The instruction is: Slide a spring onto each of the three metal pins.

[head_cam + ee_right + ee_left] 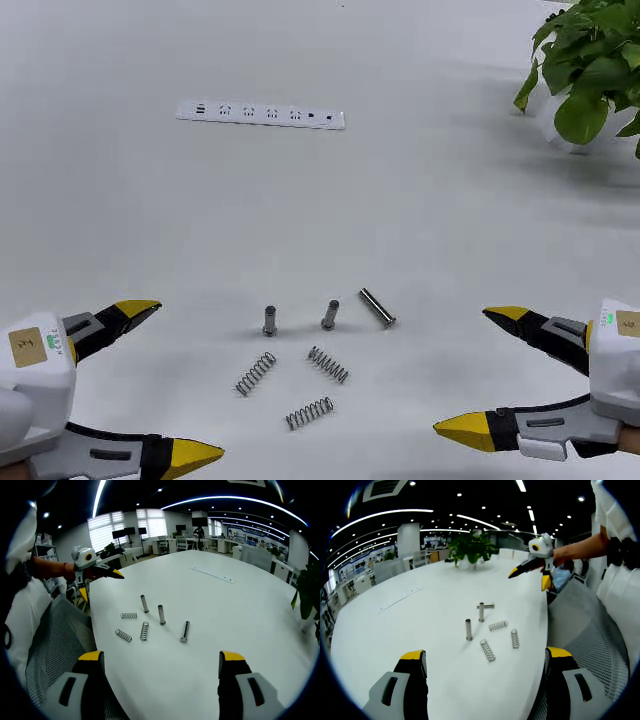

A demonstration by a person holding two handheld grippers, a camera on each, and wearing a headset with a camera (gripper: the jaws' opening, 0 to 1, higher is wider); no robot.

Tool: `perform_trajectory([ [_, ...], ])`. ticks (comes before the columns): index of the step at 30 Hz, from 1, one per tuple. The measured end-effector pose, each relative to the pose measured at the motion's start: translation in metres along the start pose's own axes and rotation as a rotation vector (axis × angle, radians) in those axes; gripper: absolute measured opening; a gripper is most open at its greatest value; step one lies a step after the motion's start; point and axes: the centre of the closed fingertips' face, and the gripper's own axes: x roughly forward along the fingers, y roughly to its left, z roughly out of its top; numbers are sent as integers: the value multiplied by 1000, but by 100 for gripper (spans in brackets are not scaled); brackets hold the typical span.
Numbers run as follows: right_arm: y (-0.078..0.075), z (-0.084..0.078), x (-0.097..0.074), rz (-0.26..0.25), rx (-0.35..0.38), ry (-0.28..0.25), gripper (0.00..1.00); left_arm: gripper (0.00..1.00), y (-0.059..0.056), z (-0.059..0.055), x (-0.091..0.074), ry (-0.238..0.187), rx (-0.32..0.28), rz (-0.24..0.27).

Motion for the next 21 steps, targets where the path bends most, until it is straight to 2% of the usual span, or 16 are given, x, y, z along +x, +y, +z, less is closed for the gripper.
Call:
perform_trajectory([
  [5,-5,8,6,4,-11,9,94,100,2,-1,1,-4,-3,2],
  [10,-13,23,16,-2,-26,3,91,100,3,0,4,-12,-8,0],
  [15,-27,34,31,-8,-53,9,87,100,4,0,6,-14,-13,-2],
  [17,-32,37,38,-7,-60,17,84,100,4,0,7,-15,-16,-3],
  [19,-28,44,43,-12,-59,39,82,100,5,-1,7,-16,-19,-1],
  [21,-33,45,50,-14,-62,52,80,100,5,-2,7,-19,-24,1],
])
